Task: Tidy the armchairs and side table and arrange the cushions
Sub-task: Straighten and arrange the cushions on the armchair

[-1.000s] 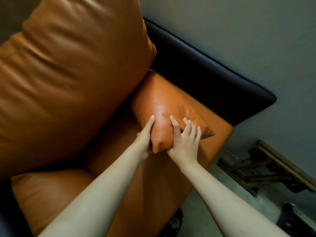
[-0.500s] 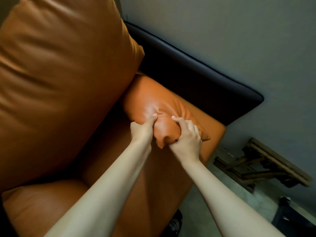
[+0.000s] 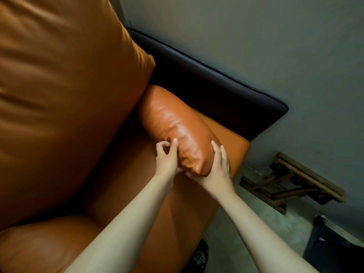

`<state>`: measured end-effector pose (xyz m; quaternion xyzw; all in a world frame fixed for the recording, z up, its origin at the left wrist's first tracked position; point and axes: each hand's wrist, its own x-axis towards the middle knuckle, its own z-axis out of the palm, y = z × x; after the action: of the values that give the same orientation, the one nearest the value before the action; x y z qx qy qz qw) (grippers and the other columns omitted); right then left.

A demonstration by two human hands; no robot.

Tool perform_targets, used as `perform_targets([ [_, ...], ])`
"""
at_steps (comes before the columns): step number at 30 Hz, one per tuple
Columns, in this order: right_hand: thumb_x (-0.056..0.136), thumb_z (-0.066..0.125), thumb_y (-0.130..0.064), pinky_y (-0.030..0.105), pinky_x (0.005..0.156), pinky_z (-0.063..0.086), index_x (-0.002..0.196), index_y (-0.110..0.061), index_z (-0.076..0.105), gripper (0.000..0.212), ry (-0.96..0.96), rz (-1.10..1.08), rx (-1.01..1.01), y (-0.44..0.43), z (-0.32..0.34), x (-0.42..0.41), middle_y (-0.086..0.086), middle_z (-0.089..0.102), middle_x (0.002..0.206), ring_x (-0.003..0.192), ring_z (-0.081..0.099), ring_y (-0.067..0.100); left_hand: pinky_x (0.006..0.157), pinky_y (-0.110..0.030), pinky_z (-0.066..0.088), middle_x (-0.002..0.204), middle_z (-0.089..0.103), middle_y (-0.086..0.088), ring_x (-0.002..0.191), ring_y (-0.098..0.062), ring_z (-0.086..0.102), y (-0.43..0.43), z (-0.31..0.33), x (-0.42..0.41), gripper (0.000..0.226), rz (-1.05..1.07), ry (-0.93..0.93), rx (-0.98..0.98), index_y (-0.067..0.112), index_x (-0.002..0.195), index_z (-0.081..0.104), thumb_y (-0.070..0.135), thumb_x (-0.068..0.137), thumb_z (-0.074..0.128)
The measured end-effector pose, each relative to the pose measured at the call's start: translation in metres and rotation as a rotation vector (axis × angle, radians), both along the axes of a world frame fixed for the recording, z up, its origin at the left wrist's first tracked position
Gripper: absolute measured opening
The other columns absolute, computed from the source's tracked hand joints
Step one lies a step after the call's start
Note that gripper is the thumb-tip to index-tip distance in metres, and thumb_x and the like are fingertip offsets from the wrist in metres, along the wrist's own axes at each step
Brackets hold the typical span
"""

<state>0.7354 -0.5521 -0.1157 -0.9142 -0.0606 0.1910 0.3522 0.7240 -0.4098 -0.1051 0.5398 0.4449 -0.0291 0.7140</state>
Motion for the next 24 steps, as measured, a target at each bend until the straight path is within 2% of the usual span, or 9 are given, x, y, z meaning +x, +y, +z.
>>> perform_targets([
  [1,0.065,0.072,-0.067,0.055,0.117,0.016,0.149,-0.038,-0.003,0.117,0.002,0.010,0.001,0.002,0.004,-0.003,0.002,-0.004,0.160,0.148,-0.001,0.027,0.057,-0.028,0.056,0.124,0.051,-0.009,0.099,-0.027,0.063,0.001,0.000,-0.002,0.023,-0.007,-0.019,-0.025,0.028,0.111,0.044,0.045,0.096,0.047],
  [3,0.067,0.067,-0.070,0.050,0.120,0.005,0.151,-0.035,-0.005,0.116,-0.060,0.034,0.008,0.008,0.016,-0.007,0.000,-0.008,0.161,0.148,-0.008,0.020,0.067,-0.032,0.059,0.124,0.048,-0.008,0.096,-0.027,0.060,0.000,0.003,-0.005,0.019,-0.040,-0.054,-0.081,0.029,0.118,0.043,0.037,0.102,0.037],
  [5,0.072,0.065,-0.067,0.046,0.120,-0.003,0.153,-0.030,0.005,0.108,-0.167,0.065,-0.024,0.017,0.027,-0.008,0.003,-0.004,0.162,0.148,-0.009,0.018,0.082,-0.038,0.057,0.128,0.044,-0.008,0.098,-0.028,0.059,-0.002,0.004,-0.007,0.024,-0.093,-0.070,-0.114,0.031,0.123,0.044,0.038,0.103,0.032],
  [7,0.076,0.063,-0.065,0.045,0.119,-0.005,0.152,-0.027,0.015,0.098,-0.248,0.102,-0.129,0.026,0.034,0.000,0.004,0.002,0.162,0.149,-0.007,0.019,0.085,-0.040,0.055,0.129,0.044,-0.008,0.101,-0.027,0.059,0.000,0.004,-0.009,0.028,-0.122,-0.062,-0.104,0.032,0.124,0.046,0.041,0.103,0.030],
  [9,0.080,0.060,-0.064,0.044,0.120,-0.002,0.153,-0.026,0.015,0.093,-0.273,0.159,-0.265,0.034,0.038,0.014,0.004,0.006,0.162,0.149,-0.003,0.020,0.082,-0.036,0.055,0.130,0.046,-0.009,0.111,-0.028,0.057,0.004,0.003,-0.012,0.032,-0.133,-0.063,-0.111,0.030,0.125,0.048,0.043,0.103,0.028],
  [13,0.082,0.063,-0.060,0.045,0.121,0.007,0.154,-0.023,0.006,0.099,-0.234,0.266,-0.470,0.056,0.042,0.038,0.009,0.004,0.162,0.149,0.001,0.026,0.092,-0.039,0.053,0.129,0.048,-0.008,0.115,-0.026,0.054,0.014,0.002,-0.015,0.032,-0.134,-0.053,-0.069,0.027,0.120,0.053,0.040,0.103,0.029],
  [18,0.076,0.070,-0.058,0.058,0.113,0.019,0.152,-0.022,-0.008,0.115,-0.139,0.329,-0.691,0.084,0.032,0.052,0.023,0.001,0.159,0.145,0.005,0.045,0.091,-0.033,0.050,0.129,0.044,0.004,0.117,-0.021,0.048,0.017,0.002,-0.012,0.024,-0.091,-0.105,0.031,0.028,0.117,0.056,0.031,0.103,0.036],
  [21,0.076,0.073,-0.054,0.059,0.109,0.030,0.152,-0.021,-0.008,0.115,-0.114,0.349,-0.728,0.084,0.021,0.054,0.027,0.010,0.155,0.141,0.017,0.047,0.095,-0.034,0.047,0.135,0.042,0.004,0.118,-0.018,0.046,0.018,-0.001,-0.012,0.024,-0.094,-0.123,0.062,0.031,0.122,0.051,0.029,0.103,0.037],
  [24,0.080,0.072,-0.043,0.049,0.100,0.043,0.151,-0.022,0.004,0.101,-0.156,0.353,-0.637,0.069,0.014,0.052,0.020,0.030,0.147,0.131,0.036,0.040,0.104,-0.032,0.037,0.137,0.046,0.004,0.121,-0.009,0.043,0.016,-0.005,-0.006,0.027,-0.179,-0.127,0.267,0.027,0.126,0.053,0.026,0.102,0.039],
])
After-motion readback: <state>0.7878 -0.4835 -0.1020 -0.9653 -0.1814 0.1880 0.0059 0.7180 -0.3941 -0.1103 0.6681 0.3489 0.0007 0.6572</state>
